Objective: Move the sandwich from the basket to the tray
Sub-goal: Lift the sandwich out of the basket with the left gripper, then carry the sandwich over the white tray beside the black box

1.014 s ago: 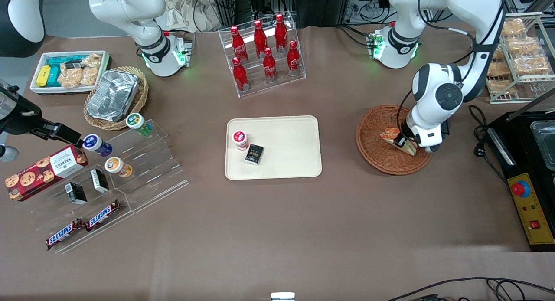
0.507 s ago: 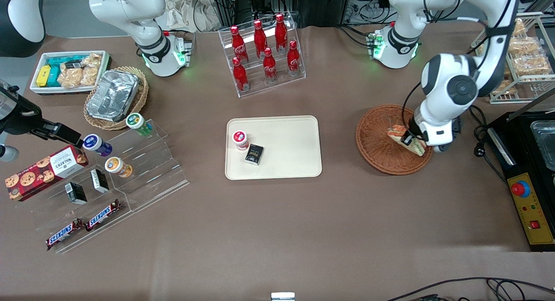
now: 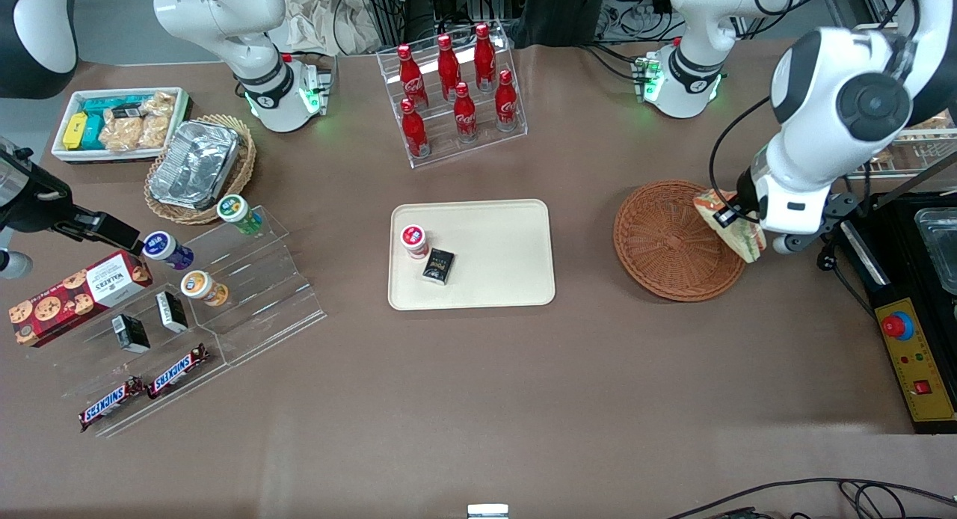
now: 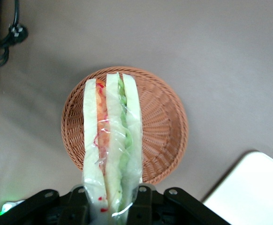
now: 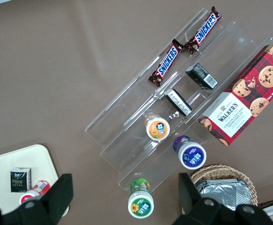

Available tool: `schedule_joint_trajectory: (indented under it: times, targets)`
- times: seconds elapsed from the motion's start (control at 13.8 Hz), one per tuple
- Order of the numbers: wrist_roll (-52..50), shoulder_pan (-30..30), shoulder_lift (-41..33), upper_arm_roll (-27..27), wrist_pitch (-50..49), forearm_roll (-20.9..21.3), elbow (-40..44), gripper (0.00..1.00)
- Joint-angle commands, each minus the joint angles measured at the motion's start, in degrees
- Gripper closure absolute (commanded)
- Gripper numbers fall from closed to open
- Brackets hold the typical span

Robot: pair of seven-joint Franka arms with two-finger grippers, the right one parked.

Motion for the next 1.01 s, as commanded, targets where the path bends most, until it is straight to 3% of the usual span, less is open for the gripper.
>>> schedule_joint_trajectory:
  times: [0.0, 0.36, 0.8, 0.94]
  targets:
    - [4.52, 0.17, -0.25, -3.12, -2.09, 0.65, 3.45, 1.00]
    - [10.86, 0.17, -2.18, -8.74, -2.09, 0.22, 3.28, 1.00]
    - [10.43, -0.44, 0.71, -17.61, 0.97, 0.12, 2.93, 1.00]
    - [9.73, -3.33, 2.38, -17.89, 3.00, 0.30, 2.66, 1.00]
